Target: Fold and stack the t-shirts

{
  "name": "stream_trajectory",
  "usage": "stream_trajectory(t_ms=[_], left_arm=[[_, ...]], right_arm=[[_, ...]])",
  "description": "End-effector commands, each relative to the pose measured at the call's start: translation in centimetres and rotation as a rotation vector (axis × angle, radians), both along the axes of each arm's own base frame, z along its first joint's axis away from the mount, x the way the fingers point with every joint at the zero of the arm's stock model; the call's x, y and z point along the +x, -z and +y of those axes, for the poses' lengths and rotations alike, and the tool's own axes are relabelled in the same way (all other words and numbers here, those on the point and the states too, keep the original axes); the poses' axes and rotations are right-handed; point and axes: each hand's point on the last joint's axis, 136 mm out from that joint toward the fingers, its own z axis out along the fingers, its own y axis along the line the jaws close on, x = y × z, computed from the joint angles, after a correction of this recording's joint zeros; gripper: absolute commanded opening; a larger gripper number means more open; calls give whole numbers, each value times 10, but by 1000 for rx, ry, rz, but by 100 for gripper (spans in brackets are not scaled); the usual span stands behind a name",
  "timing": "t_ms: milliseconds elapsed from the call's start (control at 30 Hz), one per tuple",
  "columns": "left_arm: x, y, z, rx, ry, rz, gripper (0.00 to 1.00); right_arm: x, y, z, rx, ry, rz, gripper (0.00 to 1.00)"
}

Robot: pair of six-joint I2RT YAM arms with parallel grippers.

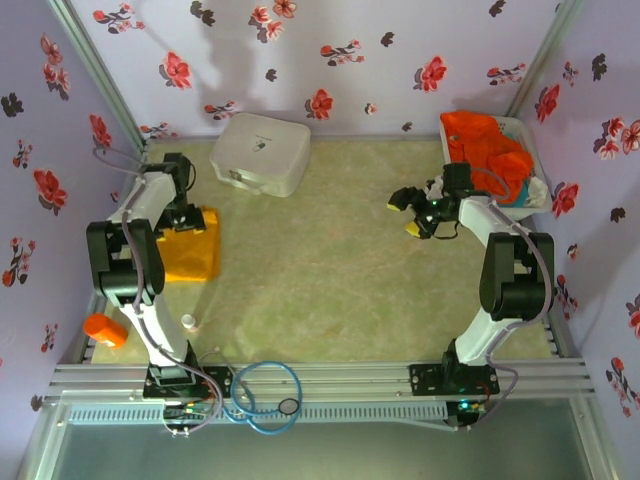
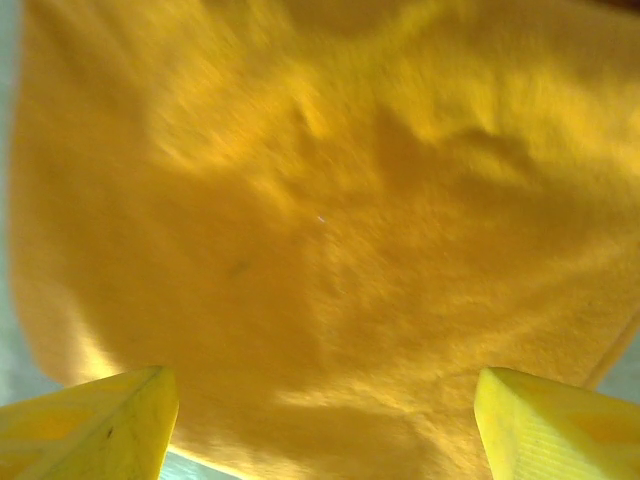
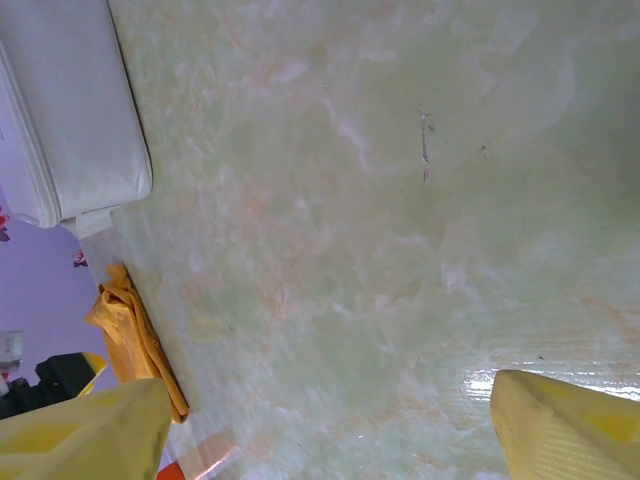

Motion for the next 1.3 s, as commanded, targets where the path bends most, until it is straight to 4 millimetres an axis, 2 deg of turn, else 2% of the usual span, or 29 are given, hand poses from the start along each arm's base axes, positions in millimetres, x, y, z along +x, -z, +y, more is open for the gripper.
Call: stream_trajectory(t_ms=[0,267,600,800,1033,1267], left_arm=[[-5,21,-9,-97,-51,25,78],[-14,49,3,-137,-77,78,77],[-3,76,4,-147,-22,141,74],[15,81,5,-145,-13,102,74],[30,76,5,-139,17,61,74],[32,77,-17,-119,93,77,72]], right_arm=[[-7,-5,1,-23,-18,-14,84],[-8,2,0,-27,-19,-3,83],[-7,0,0,-28,-18,-9,83],[-7,1,0,-29,-17,-5,83],[-7,0,0,-32,-19,-6,83],[-8,2,0,-32,-15,-1,83]])
